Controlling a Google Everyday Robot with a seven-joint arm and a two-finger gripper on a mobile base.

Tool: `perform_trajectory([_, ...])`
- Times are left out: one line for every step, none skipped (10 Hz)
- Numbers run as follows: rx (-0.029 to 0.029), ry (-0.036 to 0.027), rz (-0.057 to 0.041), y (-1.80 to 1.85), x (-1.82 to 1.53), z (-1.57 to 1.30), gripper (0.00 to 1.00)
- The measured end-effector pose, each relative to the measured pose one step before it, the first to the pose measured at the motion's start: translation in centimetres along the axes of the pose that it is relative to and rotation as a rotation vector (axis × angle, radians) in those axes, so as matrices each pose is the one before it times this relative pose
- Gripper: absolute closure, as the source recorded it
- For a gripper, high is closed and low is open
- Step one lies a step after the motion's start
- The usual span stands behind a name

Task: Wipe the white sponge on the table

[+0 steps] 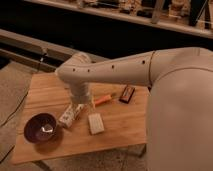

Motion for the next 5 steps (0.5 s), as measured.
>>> perform_trajectory([0.0018, 0.00106, -0.01934, -0.355, 0.383, -0.157, 0.35])
perform_trajectory([0.00022, 0.00606, -0.04354, -0.638, 0.901, -0.072, 0.35])
perform_trajectory([0.00123, 0.00958, -0.02829, -0.494, 0.713, 0.179, 0.35])
perform_trajectory([-0.00242, 0.00744, -0.04114, -0.224, 0.793, 0.267, 0.35])
perform_trajectory([-0.00755, -0.00476, -0.04206, 0.337, 0.368, 0.207, 0.35])
